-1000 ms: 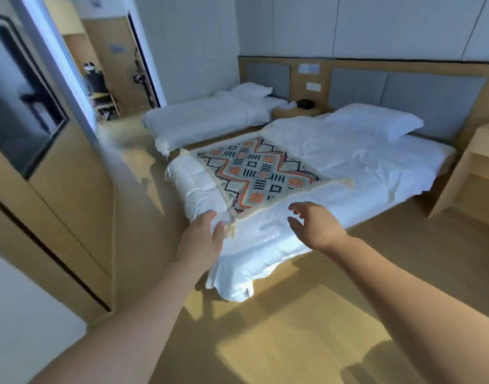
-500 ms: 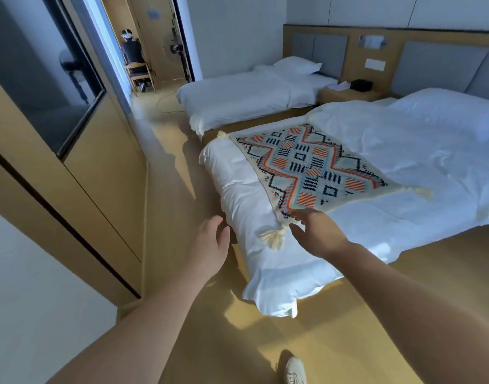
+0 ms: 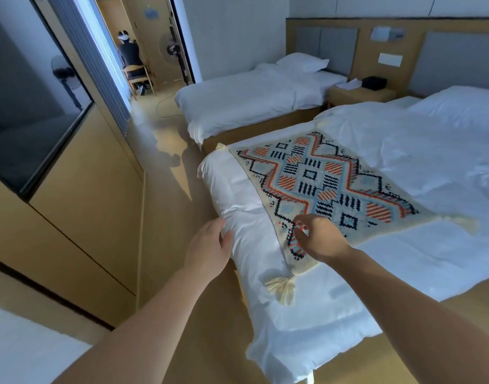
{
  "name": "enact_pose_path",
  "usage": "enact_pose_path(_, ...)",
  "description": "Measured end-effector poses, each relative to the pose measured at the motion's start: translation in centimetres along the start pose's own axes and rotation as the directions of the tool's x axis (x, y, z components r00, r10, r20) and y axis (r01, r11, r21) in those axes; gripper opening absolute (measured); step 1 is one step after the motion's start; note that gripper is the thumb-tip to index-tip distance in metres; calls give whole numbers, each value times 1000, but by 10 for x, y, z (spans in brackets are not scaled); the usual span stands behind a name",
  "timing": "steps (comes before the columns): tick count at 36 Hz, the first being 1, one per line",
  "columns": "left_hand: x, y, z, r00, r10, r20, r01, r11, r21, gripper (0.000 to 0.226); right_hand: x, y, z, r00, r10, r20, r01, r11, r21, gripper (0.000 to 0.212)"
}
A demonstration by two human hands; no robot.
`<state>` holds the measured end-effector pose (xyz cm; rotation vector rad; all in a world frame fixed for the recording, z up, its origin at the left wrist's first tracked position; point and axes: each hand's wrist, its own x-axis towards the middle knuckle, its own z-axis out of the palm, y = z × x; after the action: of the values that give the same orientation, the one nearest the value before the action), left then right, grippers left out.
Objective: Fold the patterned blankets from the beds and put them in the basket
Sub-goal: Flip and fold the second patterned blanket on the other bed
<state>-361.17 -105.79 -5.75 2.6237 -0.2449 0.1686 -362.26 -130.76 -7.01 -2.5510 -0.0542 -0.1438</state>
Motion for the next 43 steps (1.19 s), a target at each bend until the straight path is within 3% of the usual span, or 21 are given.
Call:
enact_pose_path(9,98,-49,17,995,85,58,-77,990,-121,37,85,1,30,996,84,-5,-84,996,4,30)
enact_pose_path(17,215,-112,39,964,185,189,-147,970,-195,42,172,-7,79,949,309,-65,-311,950,-23,34)
enact_pose_path(27,350,-150,50,836,406,370,-348,913,-215,44,236,-29,121,805,582,-112,-587,810,-11,30)
enact_pose_path(34,397,-112,101,715,532,453,-457,847,-272,43,230,0,115,671,716,-193,-728,685,12,9)
enact_pose_path(38,415,-77,135,632,592,499,-517,803,-298,44,223,32,111,561,804,-196,-814,579,49,12)
enact_pose_path(43,438,-39,156,623,574,531,-512,813,-278,44,242,76,100,467,865,-185,-866,490,102,21)
